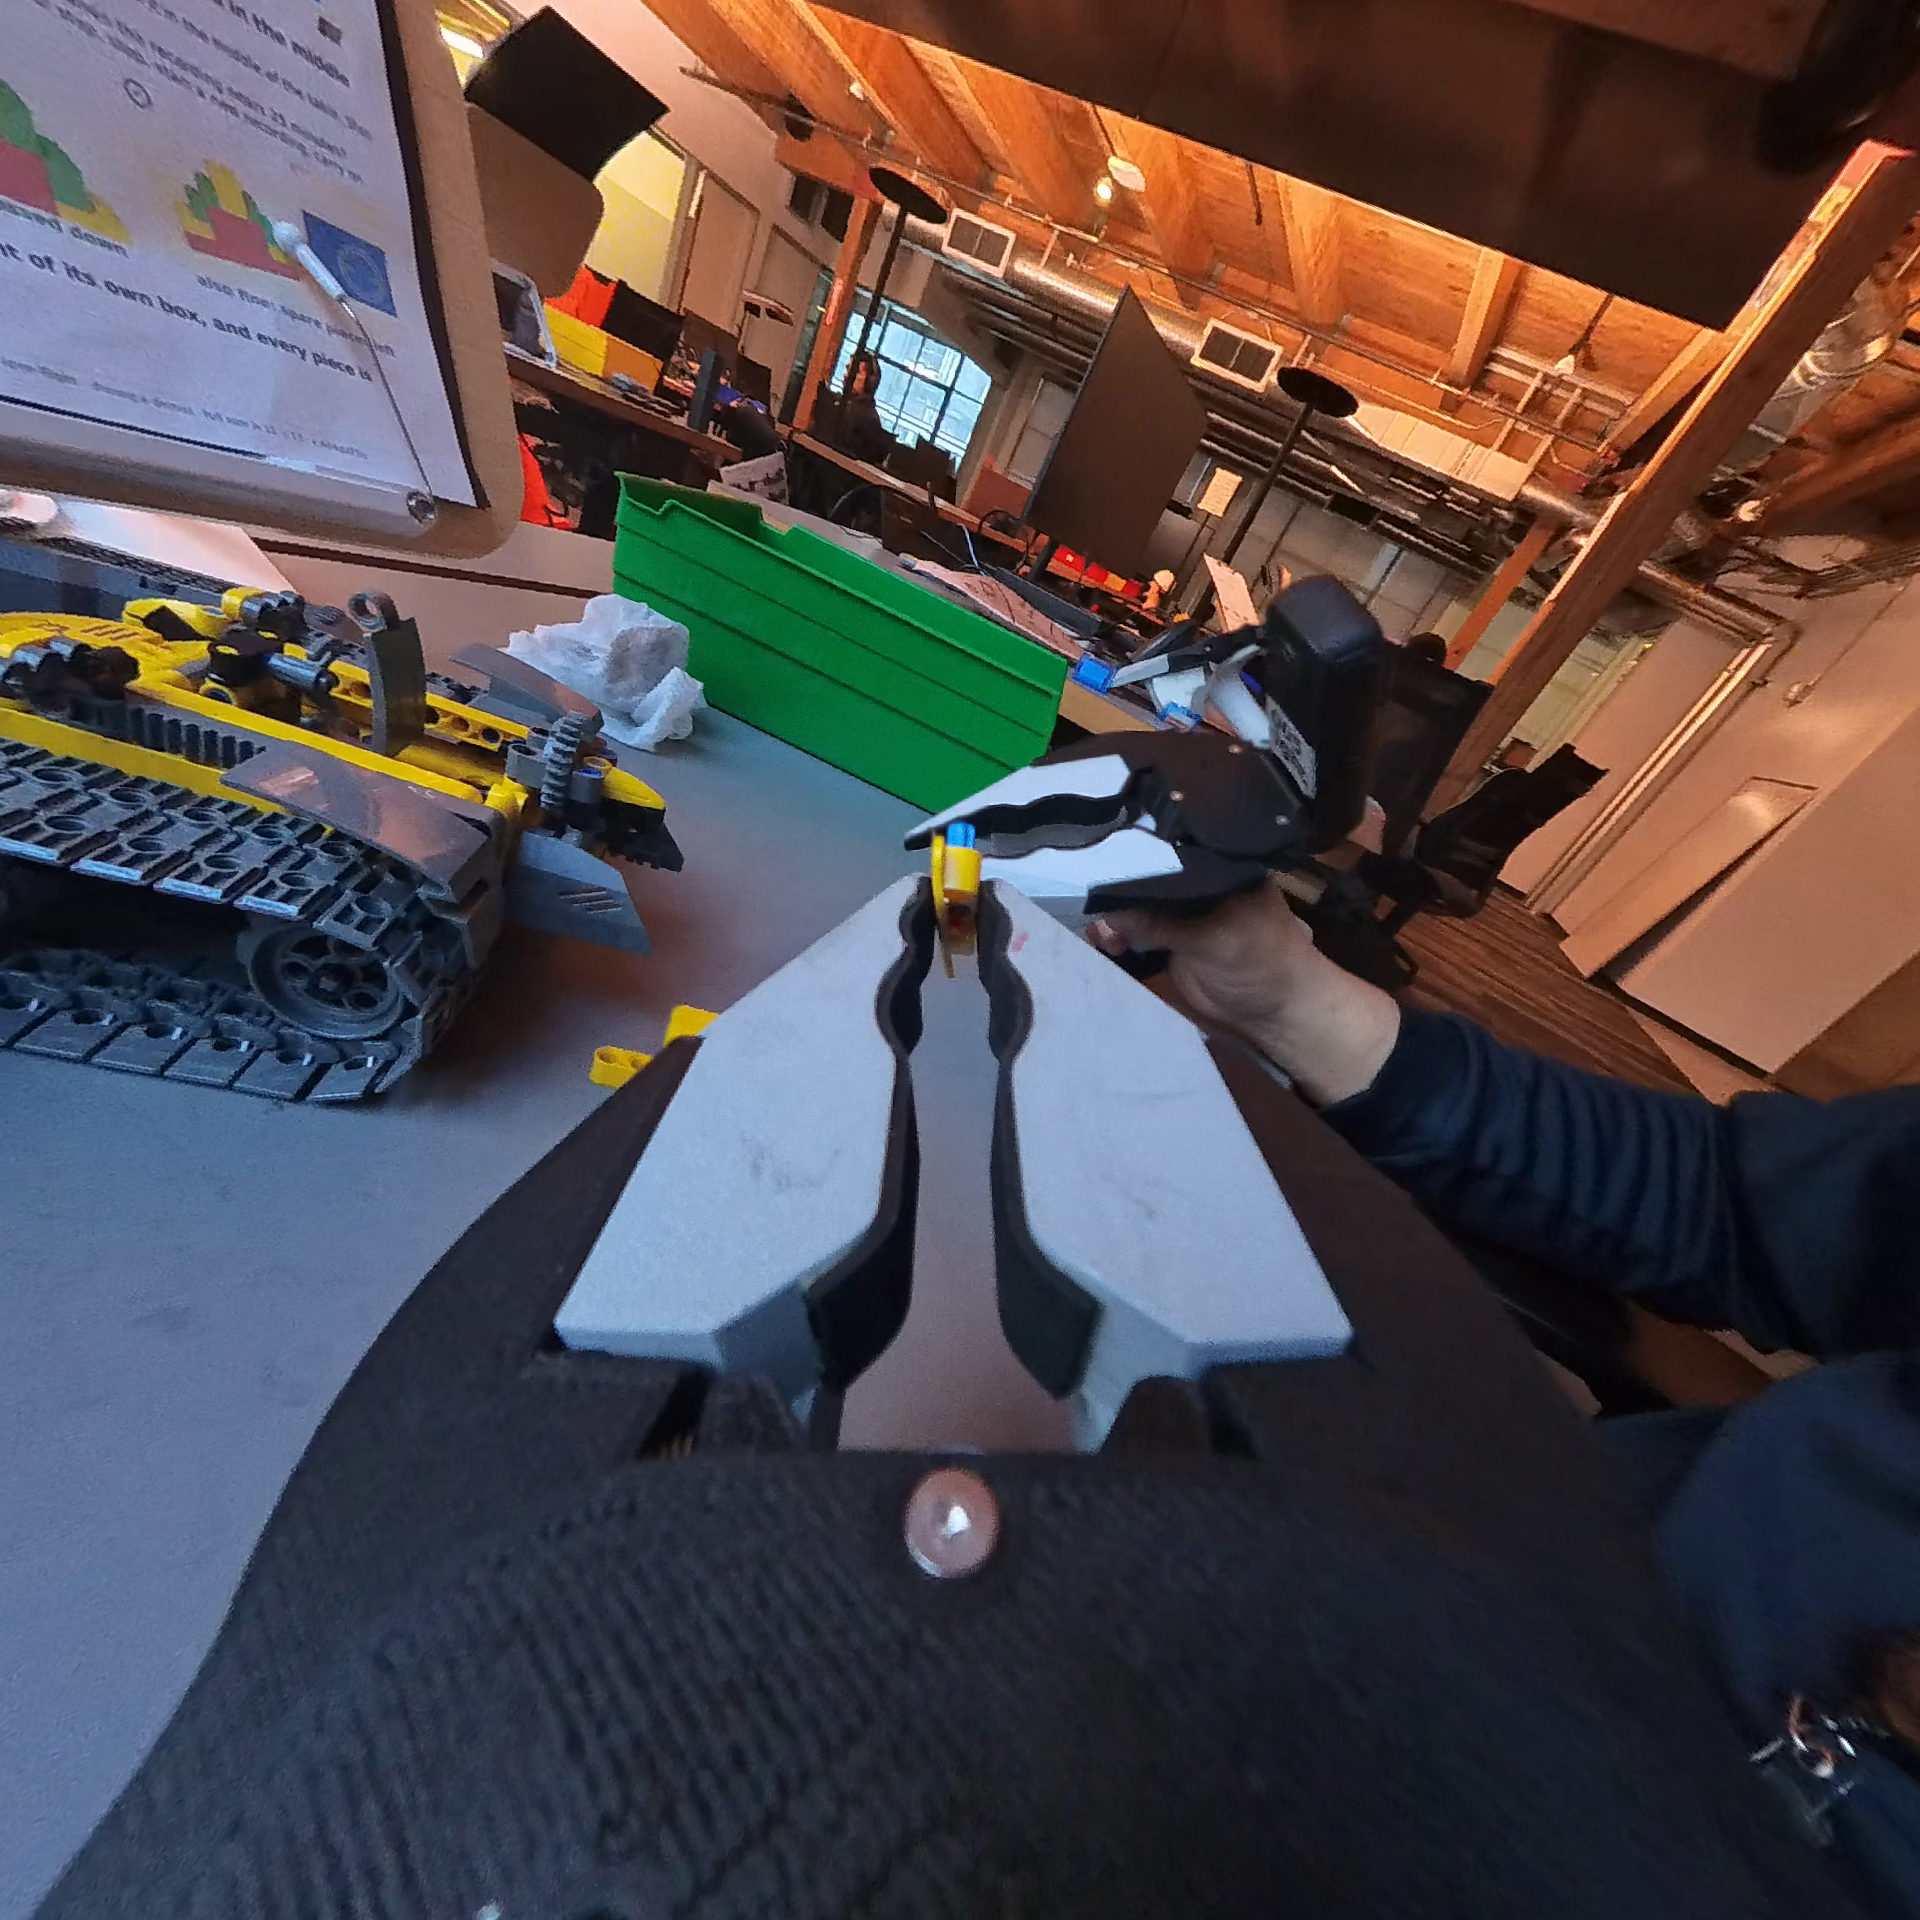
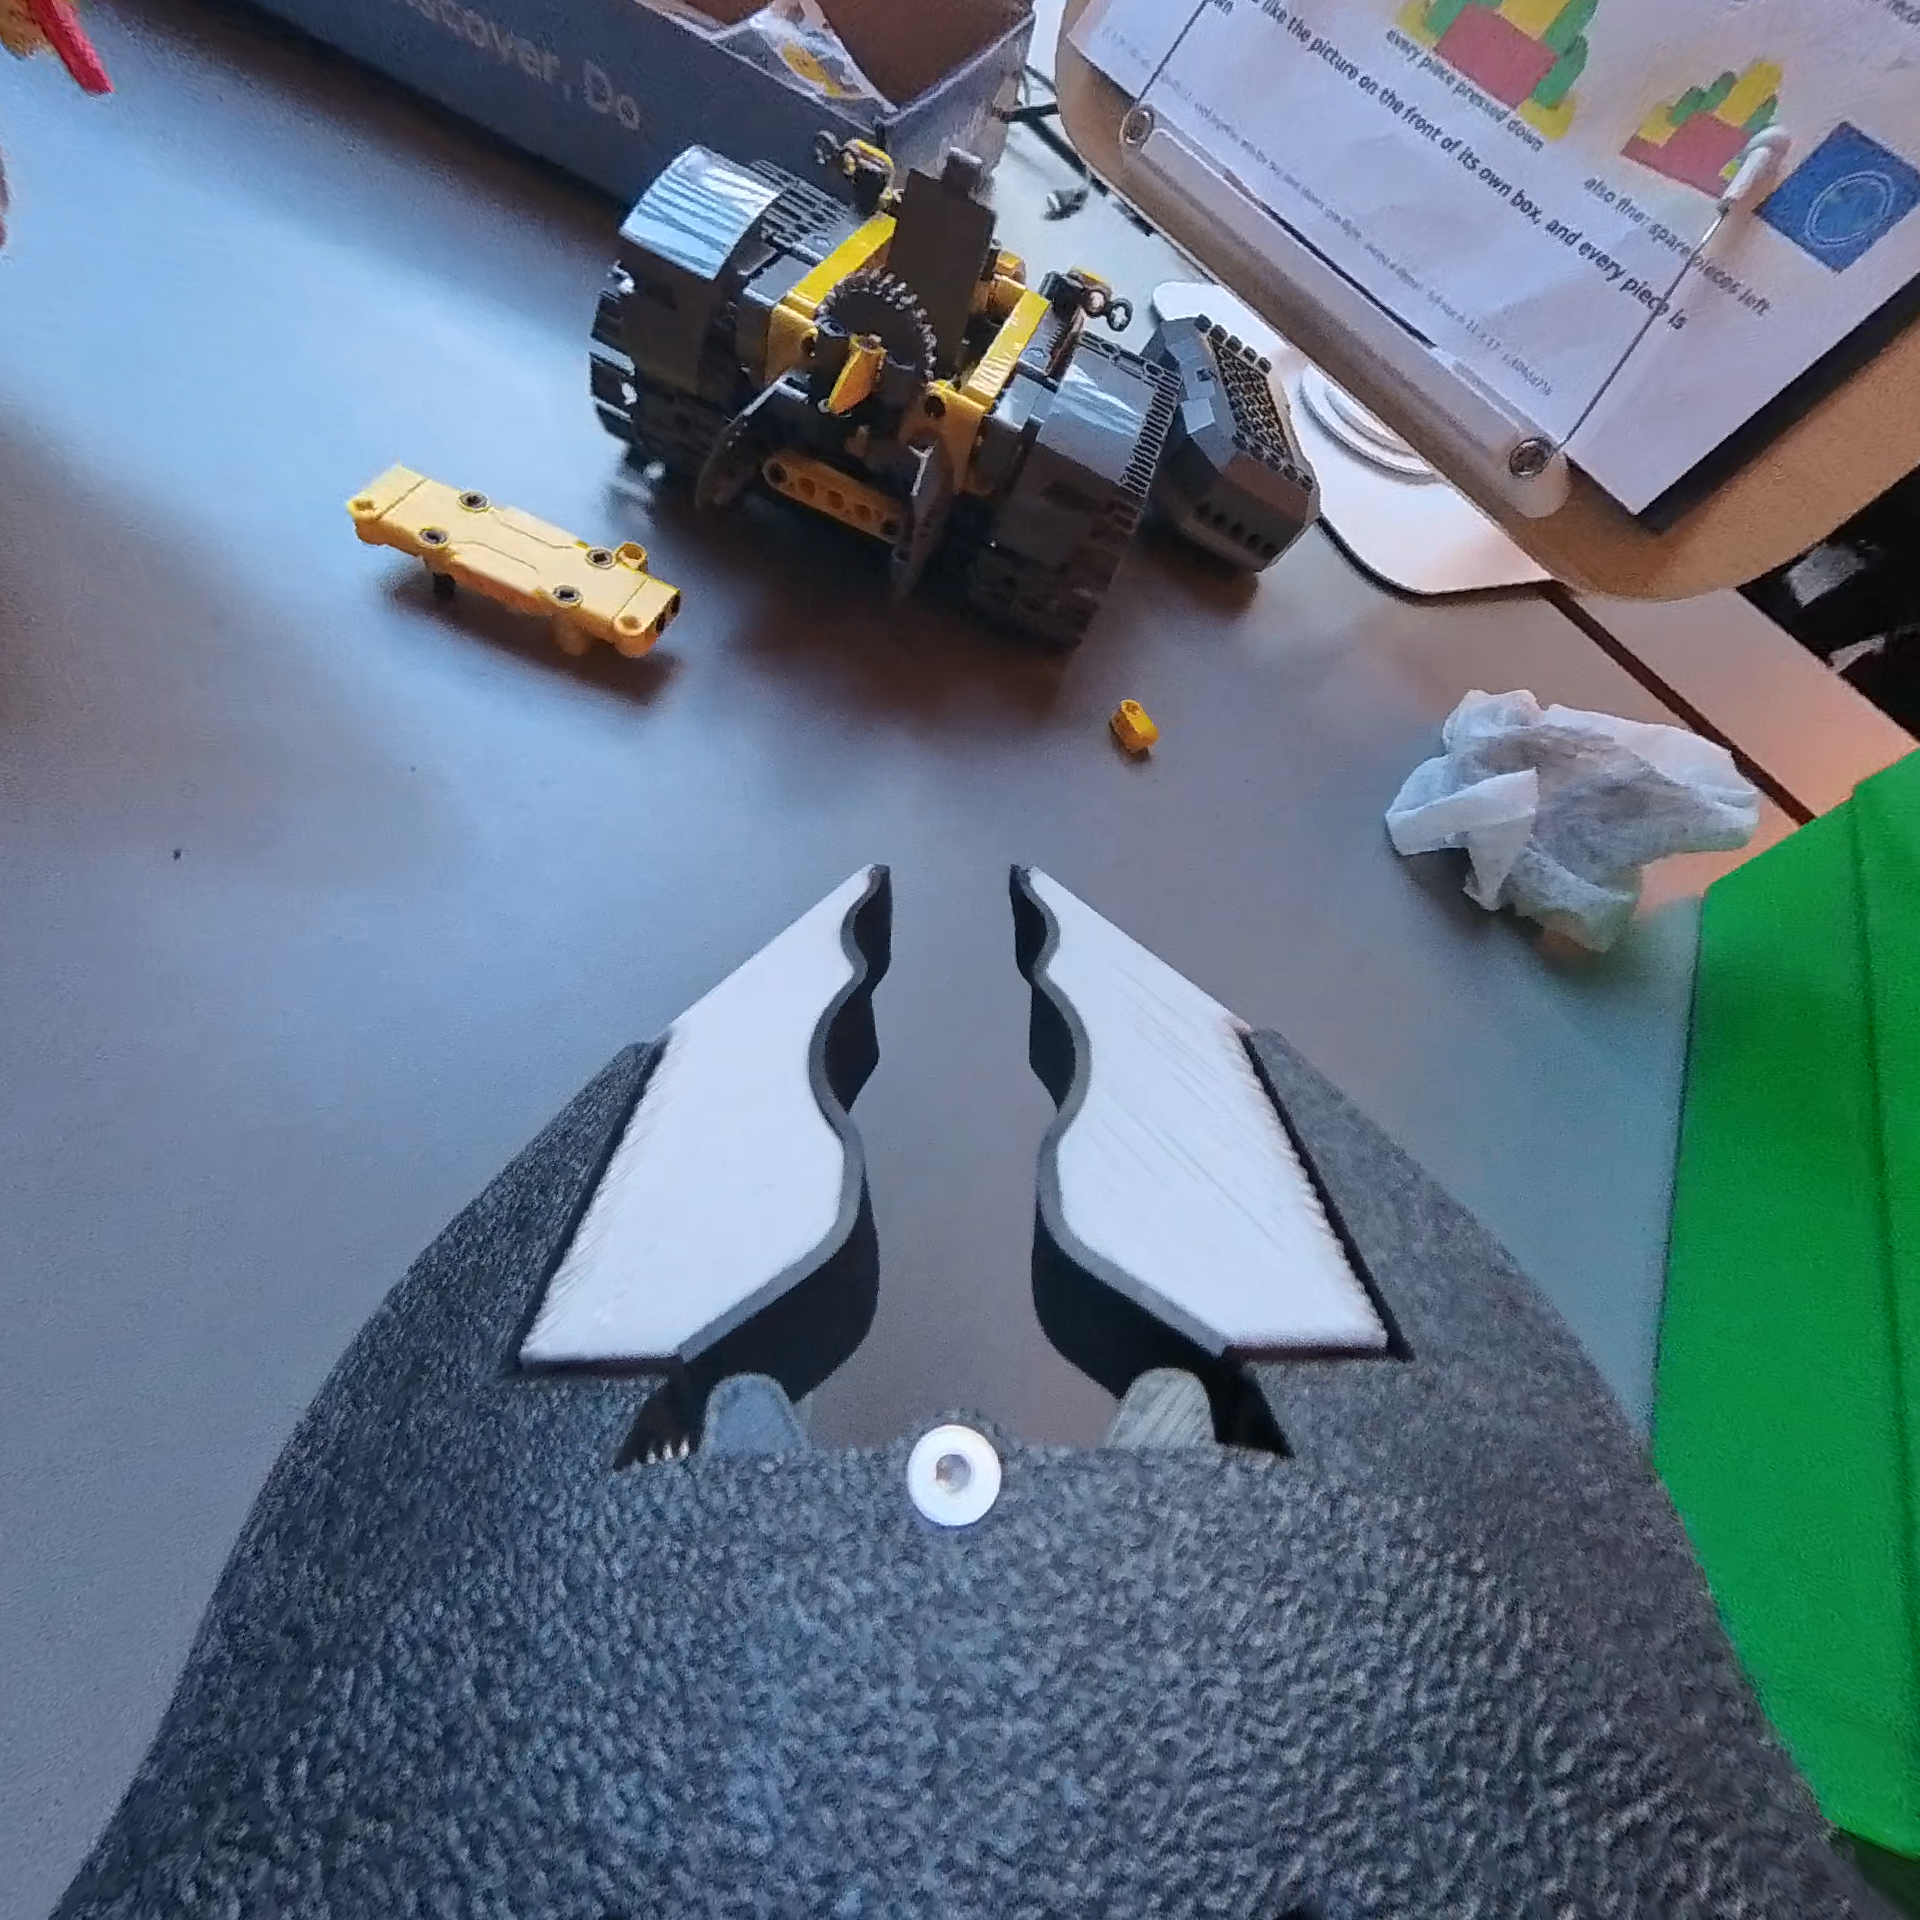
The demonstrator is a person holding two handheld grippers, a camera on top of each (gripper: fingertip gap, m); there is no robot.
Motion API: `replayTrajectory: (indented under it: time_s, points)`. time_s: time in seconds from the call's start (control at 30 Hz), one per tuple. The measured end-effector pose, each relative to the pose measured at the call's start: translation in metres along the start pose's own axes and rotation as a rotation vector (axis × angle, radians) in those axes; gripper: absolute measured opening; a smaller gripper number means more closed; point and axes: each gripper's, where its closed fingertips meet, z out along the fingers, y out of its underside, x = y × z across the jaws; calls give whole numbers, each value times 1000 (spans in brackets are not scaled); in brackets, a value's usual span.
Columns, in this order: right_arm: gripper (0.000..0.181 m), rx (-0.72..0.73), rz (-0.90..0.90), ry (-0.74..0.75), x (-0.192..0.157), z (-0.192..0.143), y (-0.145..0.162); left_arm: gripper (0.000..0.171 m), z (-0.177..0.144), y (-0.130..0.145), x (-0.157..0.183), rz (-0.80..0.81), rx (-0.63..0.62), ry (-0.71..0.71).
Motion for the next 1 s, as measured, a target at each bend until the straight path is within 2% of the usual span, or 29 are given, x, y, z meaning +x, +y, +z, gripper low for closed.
replayTrajectory:
  time_s: [0.13, 0.37, 0.5, 0.6, 0.63, 0.8, 0.87, 1.0]
  points:
    - [21, -32, 112, -28, 14, 27, -11, 5, 0, -1, -1, 9, 11, -9]
    - [31, -191, 127, -82, 52, 100, -7, 5, -3, -6, 0, 35, 45, -16]
    - [30, -273, 135, -190, 45, 117, 2, 4, -5, -9, -2, 3, 67, -8]
    - [2, -264, 123, -280, 33, 113, 1, 4, -7, -10, -3, -15, 81, -2]
    - [0, -263, 114, -318, 26, 108, 2, 5, -7, -10, -3, -18, 81, 0]
    - [0, -266, 146, -560, -14, 69, 9, 4, -7, -10, -3, -15, 80, 1]
    - [1, -220, 158, -636, -29, 53, 2, 4, -6, -9, -3, -17, 71, 2]
    - [18, -69, 190, -617, -42, 33, -34, 5, -4, -8, -3, -19, 57, 1]
